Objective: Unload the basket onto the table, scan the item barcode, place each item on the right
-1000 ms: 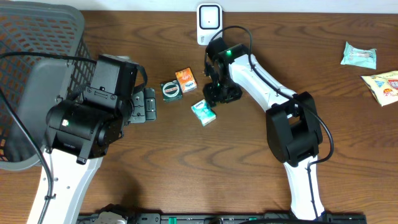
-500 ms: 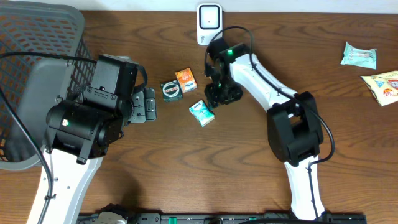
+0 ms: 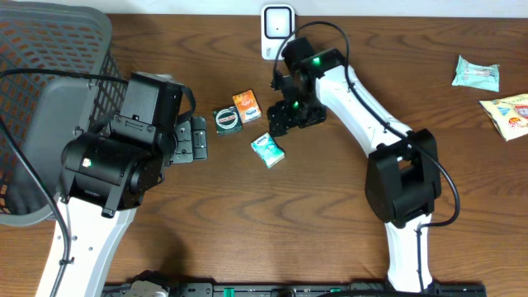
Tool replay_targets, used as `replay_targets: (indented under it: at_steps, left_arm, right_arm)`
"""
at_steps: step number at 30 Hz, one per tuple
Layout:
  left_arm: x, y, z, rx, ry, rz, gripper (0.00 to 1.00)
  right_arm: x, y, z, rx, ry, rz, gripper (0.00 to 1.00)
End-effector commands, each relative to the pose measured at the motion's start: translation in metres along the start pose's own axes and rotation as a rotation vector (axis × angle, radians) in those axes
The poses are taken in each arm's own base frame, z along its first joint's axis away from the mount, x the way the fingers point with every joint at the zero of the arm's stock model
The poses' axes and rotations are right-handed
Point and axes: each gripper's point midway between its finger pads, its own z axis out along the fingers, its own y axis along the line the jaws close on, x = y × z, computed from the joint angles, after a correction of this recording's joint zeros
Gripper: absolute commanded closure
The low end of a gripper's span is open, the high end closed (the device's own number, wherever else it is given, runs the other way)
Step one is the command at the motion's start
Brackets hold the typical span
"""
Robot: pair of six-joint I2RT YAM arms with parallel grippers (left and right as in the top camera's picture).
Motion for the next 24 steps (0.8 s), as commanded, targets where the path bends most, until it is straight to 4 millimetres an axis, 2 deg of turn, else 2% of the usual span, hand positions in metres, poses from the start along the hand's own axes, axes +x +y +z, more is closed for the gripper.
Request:
replay_targets:
  at_steps: [1, 6, 13, 20, 21, 24]
  left_arm:
    - [-0.002, 0.004, 0.0, -0.019, -0.005, 0.005, 0.02]
    - [-0.002, 0.004, 0.0, -0.018, -0.006, 0.005, 0.02]
    - [-0.002, 0.004, 0.0, -0.018, -0.006, 0.005, 0.02]
    - [-0.002, 0.004, 0.0, -0.019, -0.005, 0.005, 0.02]
    - [-0.002, 0.004, 0.0, -0.019, -0.005, 0.005, 0.02]
    - [-0.002, 0.004, 0.0, -0.019, -0.005, 0.005, 0.02]
  right_arm:
    - [0.003, 0.01, 0.01, -0.027, 0.012, -0.012, 0.2]
    - [0.006, 0.018, 0.019, -0.097, 0.016, -0.01, 0.34]
    - [0.02, 0.017, 0.035, -0.114, 0.055, 0.0, 0.34]
    - [0.028, 0.018, 0.065, -0.179, 0.036, 0.027, 0.41]
    - [0.029, 0.018, 0.069, -0.18, 0.037, 0.038, 0.44]
    - [0.033, 0.015, 0.077, -0.18, 0.037, 0.057, 0.66]
